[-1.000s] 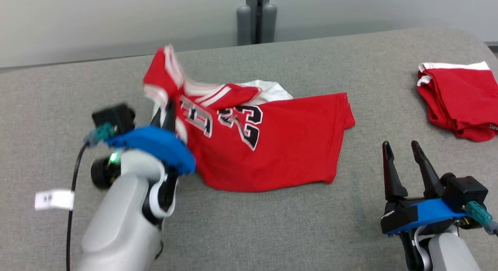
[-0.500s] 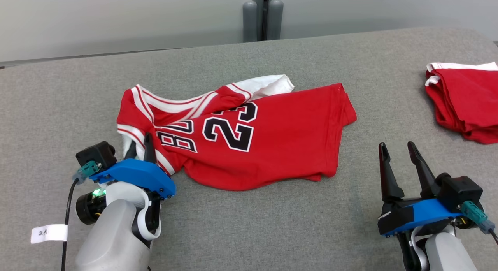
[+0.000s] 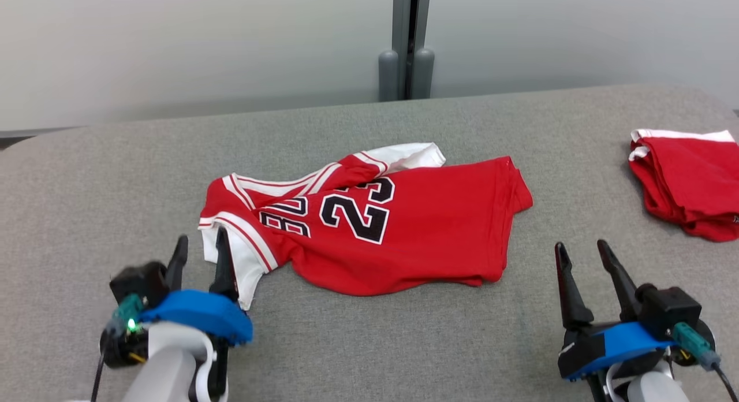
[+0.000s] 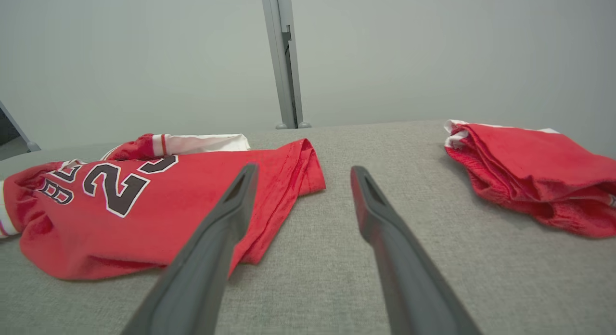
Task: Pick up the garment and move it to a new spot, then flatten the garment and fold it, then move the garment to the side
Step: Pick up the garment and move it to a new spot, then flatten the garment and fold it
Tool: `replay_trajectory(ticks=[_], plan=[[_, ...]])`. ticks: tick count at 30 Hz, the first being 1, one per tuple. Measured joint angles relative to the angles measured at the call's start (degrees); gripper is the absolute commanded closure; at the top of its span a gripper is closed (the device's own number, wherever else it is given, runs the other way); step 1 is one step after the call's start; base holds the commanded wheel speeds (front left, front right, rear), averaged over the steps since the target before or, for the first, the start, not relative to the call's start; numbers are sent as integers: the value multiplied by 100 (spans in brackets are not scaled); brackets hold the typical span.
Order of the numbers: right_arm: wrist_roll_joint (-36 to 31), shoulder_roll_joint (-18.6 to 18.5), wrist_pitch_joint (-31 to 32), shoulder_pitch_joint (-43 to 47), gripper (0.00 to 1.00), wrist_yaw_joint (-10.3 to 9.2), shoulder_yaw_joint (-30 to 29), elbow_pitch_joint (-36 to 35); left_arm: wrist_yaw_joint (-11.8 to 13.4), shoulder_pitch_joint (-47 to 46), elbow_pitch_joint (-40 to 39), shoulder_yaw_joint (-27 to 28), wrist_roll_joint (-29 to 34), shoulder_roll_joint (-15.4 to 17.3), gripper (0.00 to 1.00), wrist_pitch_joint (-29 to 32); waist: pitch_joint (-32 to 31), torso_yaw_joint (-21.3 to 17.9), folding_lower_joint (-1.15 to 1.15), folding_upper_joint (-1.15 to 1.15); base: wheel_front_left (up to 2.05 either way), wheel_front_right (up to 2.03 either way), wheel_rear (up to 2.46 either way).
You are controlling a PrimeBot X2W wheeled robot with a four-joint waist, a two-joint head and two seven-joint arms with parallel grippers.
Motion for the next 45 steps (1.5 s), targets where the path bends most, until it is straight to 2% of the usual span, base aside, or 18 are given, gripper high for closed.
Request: replay_trajectory(ticks=[6, 12, 20, 45], plan=[[-19, 0, 0, 300, 0, 0, 79, 22, 56, 826, -643, 180, -23, -114, 0, -58, -156, 58, 0, 0, 0, 0, 0], [130, 0, -1, 498, 0, 0, 191, 43, 243, 1487, -1426, 356, 501, -190, 0, -67, -227, 102, -1, 0, 0, 0, 0], [279, 0, -1, 543, 0, 0, 355, 90, 309, 2108, -2002, 517, 970, -216, 0, -68, -310, 81, 0, 0, 0, 0, 0], [249, 0, -1, 534, 0, 0, 422, 197, 301, 2395, -2069, 414, 1171, -254, 0, -66, -432, 141, -1, 0, 0, 0, 0]])
